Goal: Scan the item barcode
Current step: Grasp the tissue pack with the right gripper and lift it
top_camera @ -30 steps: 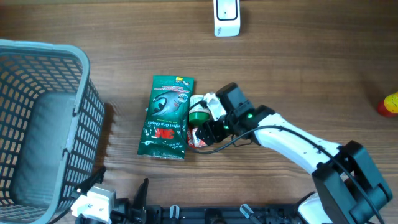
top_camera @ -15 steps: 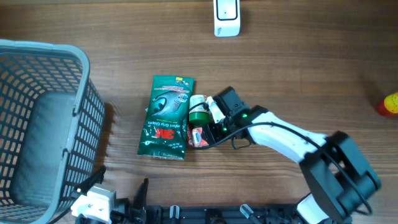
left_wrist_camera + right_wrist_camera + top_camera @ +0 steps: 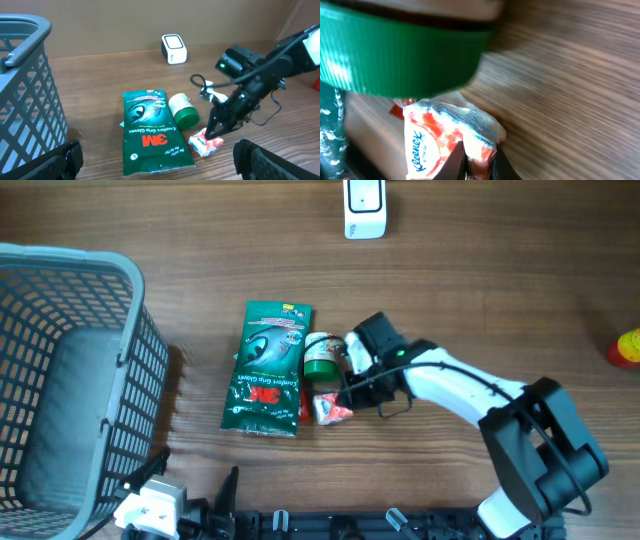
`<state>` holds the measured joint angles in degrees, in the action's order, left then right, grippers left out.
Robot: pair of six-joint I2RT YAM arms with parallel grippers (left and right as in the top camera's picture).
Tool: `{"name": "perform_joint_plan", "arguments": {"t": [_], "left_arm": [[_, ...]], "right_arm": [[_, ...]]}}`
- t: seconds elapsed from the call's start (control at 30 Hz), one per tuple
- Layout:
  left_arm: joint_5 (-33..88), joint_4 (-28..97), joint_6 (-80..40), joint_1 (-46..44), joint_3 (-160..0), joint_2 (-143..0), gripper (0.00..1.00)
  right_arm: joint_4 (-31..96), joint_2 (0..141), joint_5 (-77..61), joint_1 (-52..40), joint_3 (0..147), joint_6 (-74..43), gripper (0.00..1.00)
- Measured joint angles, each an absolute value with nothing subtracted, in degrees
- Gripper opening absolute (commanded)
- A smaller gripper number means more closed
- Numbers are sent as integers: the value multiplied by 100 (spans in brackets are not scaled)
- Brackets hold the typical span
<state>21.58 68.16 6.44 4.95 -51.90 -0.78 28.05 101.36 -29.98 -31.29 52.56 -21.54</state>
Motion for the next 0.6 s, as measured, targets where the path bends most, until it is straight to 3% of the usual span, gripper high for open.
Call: {"name": "perform_joint_plan", "arguments": {"t": [0.3,0.6], "left_arm": [[2158,6816,644,495,-5190,-78,100],[2158,6816,644,495,-5190,-78,100]], "right_arm": [[3076,9467,-5570,-2005,5443,-3618,4],[3085,9424,-7467,-1918,5454,-5019,4]]}}
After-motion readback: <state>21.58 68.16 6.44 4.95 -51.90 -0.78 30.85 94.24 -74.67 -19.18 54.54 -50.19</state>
